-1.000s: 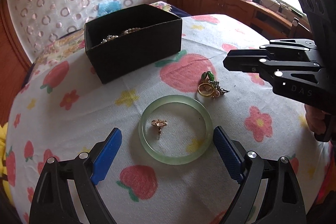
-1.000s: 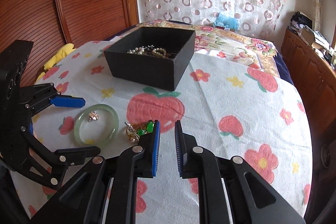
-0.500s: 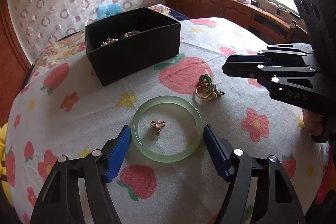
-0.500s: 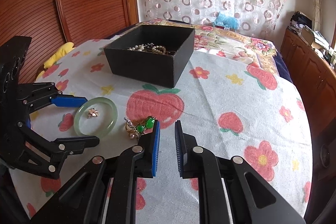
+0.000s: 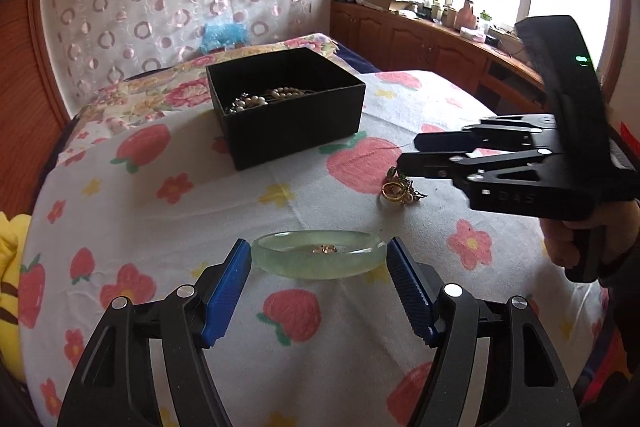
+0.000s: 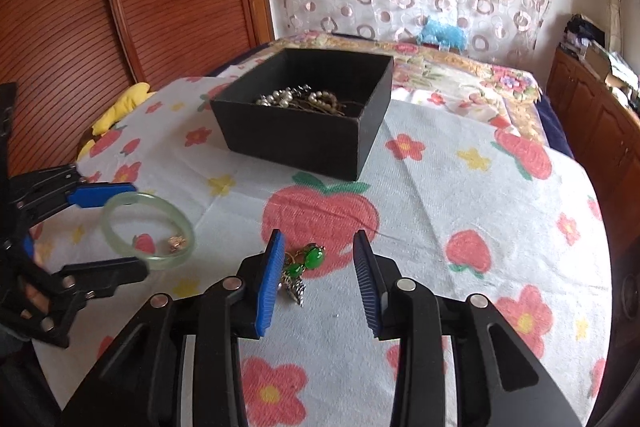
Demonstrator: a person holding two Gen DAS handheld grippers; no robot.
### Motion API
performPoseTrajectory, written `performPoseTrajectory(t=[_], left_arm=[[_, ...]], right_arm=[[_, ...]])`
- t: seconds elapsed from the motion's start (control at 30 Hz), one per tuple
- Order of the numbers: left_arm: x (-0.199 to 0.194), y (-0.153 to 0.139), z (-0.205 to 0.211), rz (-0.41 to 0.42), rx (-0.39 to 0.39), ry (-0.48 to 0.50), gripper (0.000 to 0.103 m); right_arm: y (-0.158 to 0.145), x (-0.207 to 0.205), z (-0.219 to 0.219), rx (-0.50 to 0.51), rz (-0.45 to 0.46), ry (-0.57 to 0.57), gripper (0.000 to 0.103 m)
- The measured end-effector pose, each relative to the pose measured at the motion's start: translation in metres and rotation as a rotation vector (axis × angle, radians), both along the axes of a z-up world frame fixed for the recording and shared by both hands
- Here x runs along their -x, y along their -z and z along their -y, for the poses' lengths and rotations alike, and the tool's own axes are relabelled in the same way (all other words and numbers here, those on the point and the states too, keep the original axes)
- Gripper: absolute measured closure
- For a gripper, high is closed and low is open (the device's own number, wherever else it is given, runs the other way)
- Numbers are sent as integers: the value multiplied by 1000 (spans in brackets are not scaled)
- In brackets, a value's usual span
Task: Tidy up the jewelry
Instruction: 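Grasp the pale green jade bangle with the left tool while the right grasps the green jade pendant, then carry the jade pendant into the box and open the right tool while the left carries the bangle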
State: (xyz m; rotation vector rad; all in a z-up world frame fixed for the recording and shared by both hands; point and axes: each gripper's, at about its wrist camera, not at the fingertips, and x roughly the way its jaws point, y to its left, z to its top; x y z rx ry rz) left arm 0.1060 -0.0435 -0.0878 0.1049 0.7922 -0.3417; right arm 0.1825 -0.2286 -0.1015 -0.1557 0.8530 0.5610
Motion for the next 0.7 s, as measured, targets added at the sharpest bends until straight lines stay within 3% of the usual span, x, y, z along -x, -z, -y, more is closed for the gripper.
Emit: performPoseTrajectory(t=[0.2, 0.27, 0.33, 0.7], left_arm=[[3, -2, -3, 10, 15, -8, 36], [4, -1, -4, 10, 17, -9, 36], [4, -1, -4, 11, 18, -10, 36], [10, -10, -6, 42, 27, -20, 36]], right_arm=[[12, -11, -3, 1, -76, -1, 65], [13, -9, -4, 22, -67, -6, 74], [13, -8, -4, 19, -77, -15, 90], [-11, 1, 11, -39, -10, 0, 92]])
